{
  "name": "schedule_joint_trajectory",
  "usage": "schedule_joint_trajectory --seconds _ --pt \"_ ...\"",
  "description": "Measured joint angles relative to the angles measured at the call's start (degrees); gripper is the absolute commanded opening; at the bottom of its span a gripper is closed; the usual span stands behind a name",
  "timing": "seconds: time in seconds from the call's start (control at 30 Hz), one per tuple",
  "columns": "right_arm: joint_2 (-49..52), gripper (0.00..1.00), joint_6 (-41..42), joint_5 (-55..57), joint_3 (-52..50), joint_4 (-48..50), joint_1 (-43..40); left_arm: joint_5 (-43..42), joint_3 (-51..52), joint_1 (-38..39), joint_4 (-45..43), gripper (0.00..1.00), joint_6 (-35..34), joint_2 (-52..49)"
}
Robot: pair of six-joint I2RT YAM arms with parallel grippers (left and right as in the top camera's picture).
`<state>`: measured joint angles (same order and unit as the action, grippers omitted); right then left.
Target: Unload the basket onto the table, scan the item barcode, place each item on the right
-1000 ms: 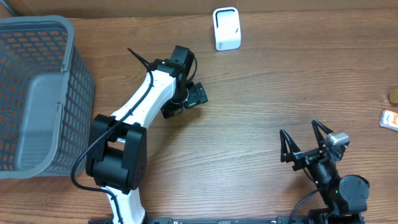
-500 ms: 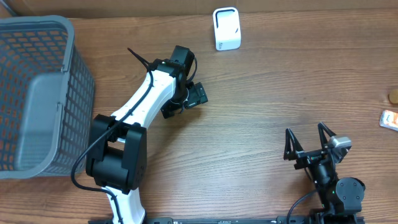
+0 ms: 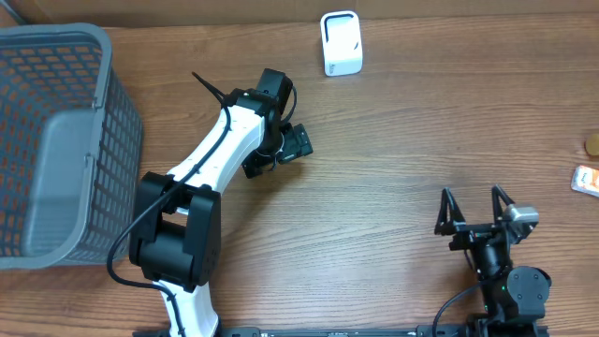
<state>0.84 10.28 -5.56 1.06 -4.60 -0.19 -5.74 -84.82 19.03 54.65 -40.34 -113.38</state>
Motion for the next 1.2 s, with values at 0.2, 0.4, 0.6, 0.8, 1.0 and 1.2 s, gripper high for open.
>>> schedule_joint_trajectory --seconds 0.2,0.4,0.6,0.8,1.0,1.2 --pt "0.00 1.00 -3.26 0.46 0.00 -0.13 -2.29 0.02 0.00 0.00 0.00 1.00 0.00 0.00" --pt "0.00 1.00 -9.05 0.46 0.00 -0.15 -2.34 0.00 0.00 0.00 0.00 1.00 0.00 0.00" --pt "0.00 1.00 -9.35 0.48 0.00 -0.13 -2.36 0.02 0.00 0.00 0.00 1.00 0.00 0.00" --pt "0.00 1.00 -6.10 0.46 0.00 -0.15 -2.34 0.00 0.00 0.00 0.00 1.00 0.00 0.00" --pt "0.00 1.00 -5.95 0.70 0.00 -0.17 -2.36 0.00 0.00 0.00 0.00 1.00 0.00 0.00" --pt "0.00 1.00 -8.68 1.31 0.00 -0.28 -2.36 0.00 0.00 0.00 0.00 1.00 0.00 0.00"
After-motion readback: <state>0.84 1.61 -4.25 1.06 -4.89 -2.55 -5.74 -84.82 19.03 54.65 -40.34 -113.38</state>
